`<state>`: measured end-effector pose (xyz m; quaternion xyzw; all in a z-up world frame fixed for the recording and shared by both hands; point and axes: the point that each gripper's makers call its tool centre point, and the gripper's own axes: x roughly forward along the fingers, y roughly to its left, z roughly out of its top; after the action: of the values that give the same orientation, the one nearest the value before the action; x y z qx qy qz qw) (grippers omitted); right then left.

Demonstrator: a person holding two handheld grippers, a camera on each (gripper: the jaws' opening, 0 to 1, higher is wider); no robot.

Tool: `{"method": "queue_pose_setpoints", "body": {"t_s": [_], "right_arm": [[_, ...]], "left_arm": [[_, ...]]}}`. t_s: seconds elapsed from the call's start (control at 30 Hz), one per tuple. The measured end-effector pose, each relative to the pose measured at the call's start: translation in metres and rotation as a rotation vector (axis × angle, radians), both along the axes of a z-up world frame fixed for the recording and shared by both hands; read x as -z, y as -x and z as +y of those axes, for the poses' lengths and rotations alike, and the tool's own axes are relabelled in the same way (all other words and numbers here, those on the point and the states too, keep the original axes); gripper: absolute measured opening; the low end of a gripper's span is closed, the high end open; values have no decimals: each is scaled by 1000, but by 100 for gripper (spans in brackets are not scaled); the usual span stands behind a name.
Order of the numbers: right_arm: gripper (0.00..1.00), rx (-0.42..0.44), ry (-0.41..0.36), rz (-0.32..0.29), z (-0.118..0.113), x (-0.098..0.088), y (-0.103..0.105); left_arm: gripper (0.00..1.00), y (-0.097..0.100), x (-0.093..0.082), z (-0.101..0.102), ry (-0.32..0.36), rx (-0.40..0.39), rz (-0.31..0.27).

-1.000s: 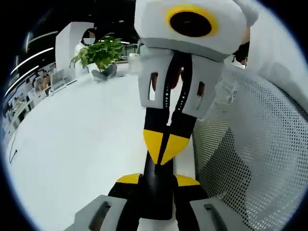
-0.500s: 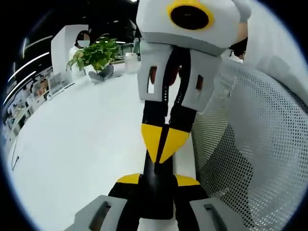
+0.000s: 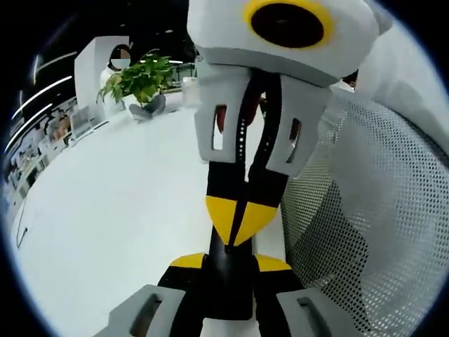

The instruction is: Press the specified remote control buttons in sequence, fully releasing each button before pressing the next.

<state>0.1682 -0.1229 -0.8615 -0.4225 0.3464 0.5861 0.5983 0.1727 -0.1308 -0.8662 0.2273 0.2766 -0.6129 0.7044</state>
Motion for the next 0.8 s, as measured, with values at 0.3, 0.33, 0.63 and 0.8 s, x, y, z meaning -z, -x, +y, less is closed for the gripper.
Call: {"method": "queue_pose_setpoints", "body": {"t_s": [0.3,0.33,0.63,0.8], "right_arm": [[0,15,3,-13,0,1,0],[0,18,-5,-29,0,1,0],[0,54,-119,-52,0,-3,-4],[0,80,-163,-31,2,-4,-2]], "left_arm": [[24,0,0,0,-9,0,-7],[24,0,0,0,-10,0,-7],[24,-1,-1,0,7,-30,-7],[25,0,-1,0,15,-39,-14]]}}
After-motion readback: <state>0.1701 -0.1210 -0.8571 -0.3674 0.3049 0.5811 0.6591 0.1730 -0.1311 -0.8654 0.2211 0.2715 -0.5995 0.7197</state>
